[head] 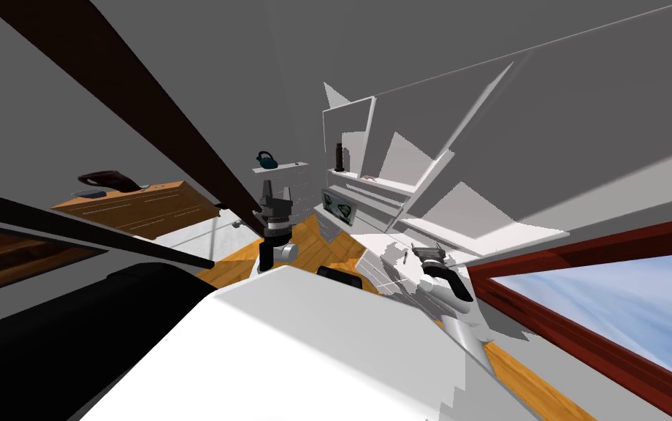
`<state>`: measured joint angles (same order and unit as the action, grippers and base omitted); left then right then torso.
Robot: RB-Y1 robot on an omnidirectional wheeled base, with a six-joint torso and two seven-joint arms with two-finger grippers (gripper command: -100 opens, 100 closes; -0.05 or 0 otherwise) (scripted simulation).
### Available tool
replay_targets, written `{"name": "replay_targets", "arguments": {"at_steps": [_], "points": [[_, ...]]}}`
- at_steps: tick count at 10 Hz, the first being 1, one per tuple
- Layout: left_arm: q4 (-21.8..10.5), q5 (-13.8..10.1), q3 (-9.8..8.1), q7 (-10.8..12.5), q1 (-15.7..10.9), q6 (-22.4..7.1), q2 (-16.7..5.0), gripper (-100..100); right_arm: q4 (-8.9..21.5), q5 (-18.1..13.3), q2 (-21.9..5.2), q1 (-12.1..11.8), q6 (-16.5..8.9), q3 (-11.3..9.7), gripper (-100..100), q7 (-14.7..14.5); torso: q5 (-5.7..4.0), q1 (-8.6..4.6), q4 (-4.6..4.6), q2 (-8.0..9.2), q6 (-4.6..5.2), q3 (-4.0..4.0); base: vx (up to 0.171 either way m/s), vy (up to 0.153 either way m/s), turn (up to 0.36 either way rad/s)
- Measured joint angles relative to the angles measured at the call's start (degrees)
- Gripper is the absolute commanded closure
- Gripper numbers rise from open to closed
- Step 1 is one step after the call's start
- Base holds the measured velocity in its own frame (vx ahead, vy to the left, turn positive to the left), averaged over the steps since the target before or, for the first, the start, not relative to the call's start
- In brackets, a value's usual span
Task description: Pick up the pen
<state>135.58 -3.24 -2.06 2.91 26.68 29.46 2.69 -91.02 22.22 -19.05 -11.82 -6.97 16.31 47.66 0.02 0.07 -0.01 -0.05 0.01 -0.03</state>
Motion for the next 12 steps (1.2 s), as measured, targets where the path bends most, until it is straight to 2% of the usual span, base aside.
{"name": "replay_targets", "arguments": {"at_steps": [2,8,11,12], "points": [[0.00,0.00,0.00,0.00,0.00,0.00,0.00,0,2.16,1.29,-0.59,0.25,-2.37,0.75,-100,2.52,0.00,-0.01,0.00,0.01,0.01,0.01,0.013,0.014,0.070],[0.00,0.00,0.00,0.00,0.00,0.00,0.00,0,11.84,5.32,-3.38,3.48,-9.23,2.88,-100,9.73,0.00,-0.02,0.00,0.01,0.01,0.01,0.012,0.013,0.069],[0.00,0.00,0.00,0.00,0.00,0.00,0.00,0,14.96,6.33,-3.87,4.54,-13.21,4.28,-100,13.02,0.00,-0.03,0.00,0.02,0.03,0.01,0.012,0.010,0.067],[0.00,0.00,0.00,0.00,0.00,0.00,0.00,0,16.85,7.14,-4.59,5.60,-14.60,4.65,-100,14.28,0.00,-0.03,0.00,0.01,0.01,0.01,0.012,0.008,0.050]]}}
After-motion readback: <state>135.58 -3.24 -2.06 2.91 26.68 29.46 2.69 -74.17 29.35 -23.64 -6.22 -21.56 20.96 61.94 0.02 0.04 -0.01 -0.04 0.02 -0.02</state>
